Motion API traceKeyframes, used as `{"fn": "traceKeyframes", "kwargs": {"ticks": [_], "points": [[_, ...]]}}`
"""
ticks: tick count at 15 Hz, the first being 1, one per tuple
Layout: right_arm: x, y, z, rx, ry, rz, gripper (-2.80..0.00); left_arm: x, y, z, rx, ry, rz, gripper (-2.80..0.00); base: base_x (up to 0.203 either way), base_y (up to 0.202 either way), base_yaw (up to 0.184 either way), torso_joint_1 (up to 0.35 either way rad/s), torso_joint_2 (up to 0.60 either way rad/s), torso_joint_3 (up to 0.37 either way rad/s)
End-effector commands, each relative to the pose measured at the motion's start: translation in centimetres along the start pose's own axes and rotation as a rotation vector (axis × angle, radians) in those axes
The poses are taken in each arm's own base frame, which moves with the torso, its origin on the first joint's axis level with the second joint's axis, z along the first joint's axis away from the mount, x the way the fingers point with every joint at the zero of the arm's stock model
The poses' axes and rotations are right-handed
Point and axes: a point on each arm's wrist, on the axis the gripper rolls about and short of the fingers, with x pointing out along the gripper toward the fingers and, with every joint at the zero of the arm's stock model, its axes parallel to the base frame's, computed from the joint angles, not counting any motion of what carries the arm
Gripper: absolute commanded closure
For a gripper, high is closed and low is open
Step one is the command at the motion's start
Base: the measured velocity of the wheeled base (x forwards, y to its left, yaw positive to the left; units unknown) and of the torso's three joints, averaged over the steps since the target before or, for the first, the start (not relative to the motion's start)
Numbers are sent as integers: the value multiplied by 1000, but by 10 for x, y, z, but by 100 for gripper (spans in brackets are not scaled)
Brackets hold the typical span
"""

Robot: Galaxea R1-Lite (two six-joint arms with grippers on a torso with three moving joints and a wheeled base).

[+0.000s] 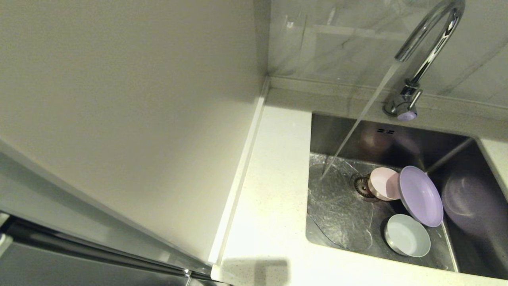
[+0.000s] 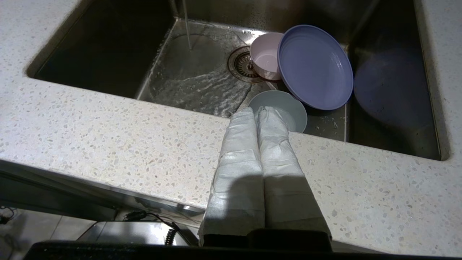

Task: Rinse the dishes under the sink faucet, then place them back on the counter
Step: Wait for the water to rinse the bowl

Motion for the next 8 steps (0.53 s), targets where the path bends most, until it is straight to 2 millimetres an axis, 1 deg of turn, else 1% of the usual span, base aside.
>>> {"fn": "traceKeyframes", "kwargs": {"ticks": [1,2,3,4,6,7,8], "points": [[0,0,0,0,4,0,0,0,0,-1,-1,2,0,0,0,0,0,0,0,0],[0,0,1,-3,3,-2,0,0,0,-1,-1,2,0,0,0,0,0,0,0,0],[-2,0,10,-13,-23,-5,0,0,0,-1,-1,3,0,0,0,0,0,0,0,0],[-6,1,26,-28,-56,-7,0,0,0,-1,-1,2,0,0,0,0,0,0,0,0],[-5,3,66,-44,-41,-8,0,0,0,-1,-1,4,0,0,0,0,0,0,0,0],[1,4,95,-49,-11,-12,0,0,0,-1,-1,2,0,0,0,0,0,0,0,0],[12,6,124,-51,34,-18,0,0,0,-1,-1,3,0,0,0,0,0,0,0,0]]}}
